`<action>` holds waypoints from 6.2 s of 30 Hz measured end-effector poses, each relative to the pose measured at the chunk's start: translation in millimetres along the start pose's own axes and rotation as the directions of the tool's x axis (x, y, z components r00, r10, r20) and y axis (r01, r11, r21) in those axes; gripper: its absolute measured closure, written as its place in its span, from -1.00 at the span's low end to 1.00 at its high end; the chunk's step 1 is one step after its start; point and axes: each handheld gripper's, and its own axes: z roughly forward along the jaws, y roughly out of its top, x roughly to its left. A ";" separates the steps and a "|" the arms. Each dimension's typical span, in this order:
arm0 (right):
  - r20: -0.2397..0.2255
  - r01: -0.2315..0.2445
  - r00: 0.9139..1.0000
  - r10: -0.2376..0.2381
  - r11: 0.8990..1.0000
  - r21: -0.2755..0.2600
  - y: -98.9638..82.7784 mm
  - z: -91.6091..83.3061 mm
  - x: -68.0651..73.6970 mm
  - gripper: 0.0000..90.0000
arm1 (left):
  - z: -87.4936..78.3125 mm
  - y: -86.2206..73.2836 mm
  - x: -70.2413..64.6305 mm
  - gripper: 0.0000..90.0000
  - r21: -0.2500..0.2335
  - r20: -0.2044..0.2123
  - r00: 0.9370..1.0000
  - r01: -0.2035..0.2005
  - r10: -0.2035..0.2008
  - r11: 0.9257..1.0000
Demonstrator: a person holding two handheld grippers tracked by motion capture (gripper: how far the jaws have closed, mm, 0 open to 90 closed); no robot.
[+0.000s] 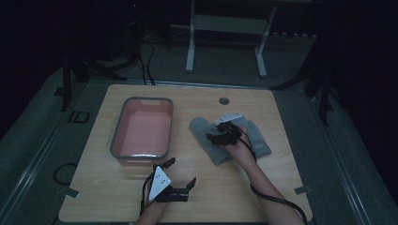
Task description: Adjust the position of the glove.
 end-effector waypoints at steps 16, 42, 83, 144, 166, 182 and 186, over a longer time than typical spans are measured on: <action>0.022 0.001 1.000 -0.003 0.996 0.095 -9.4 30.8 7.6 -0.02 | -0.2 0.0 -0.1 -1.00 0.002 0.002 1.000 0.004 -0.004 1.000; 0.203 -0.334 0.921 0.332 0.942 -0.024 -2.3 -31.4 34.8 0.80 | -0.3 0.1 0.0 -1.00 0.004 0.002 1.000 0.003 -0.003 1.000; 0.135 -0.257 0.955 0.264 0.964 -0.065 -7.6 -69.2 -6.1 -0.04 | 0.0 0.0 0.4 -1.00 0.000 0.004 1.000 0.013 -0.013 1.000; 0.332 -0.302 0.898 0.288 0.953 -0.009 -61.3 -62.5 -82.4 0.80 | -0.2 0.1 1.3 -1.00 0.002 0.002 1.000 0.023 -0.023 1.000; 0.263 -0.431 0.847 0.463 0.886 -0.170 -6.6 -96.4 -5.8 0.80 | -0.1 0.1 1.1 -1.00 0.003 0.003 1.000 0.021 -0.021 1.000; 0.225 -0.508 0.829 0.511 0.858 -0.076 -14.3 -49.4 47.0 0.80 | -0.3 0.1 1.0 -1.00 0.006 0.006 1.000 0.014 -0.014 1.000; 0.238 -0.517 0.824 0.514 0.854 -0.056 -22.4 -39.0 49.5 0.79 | -0.3 0.2 1.2 -1.00 0.007 0.006 1.000 0.015 -0.015 1.000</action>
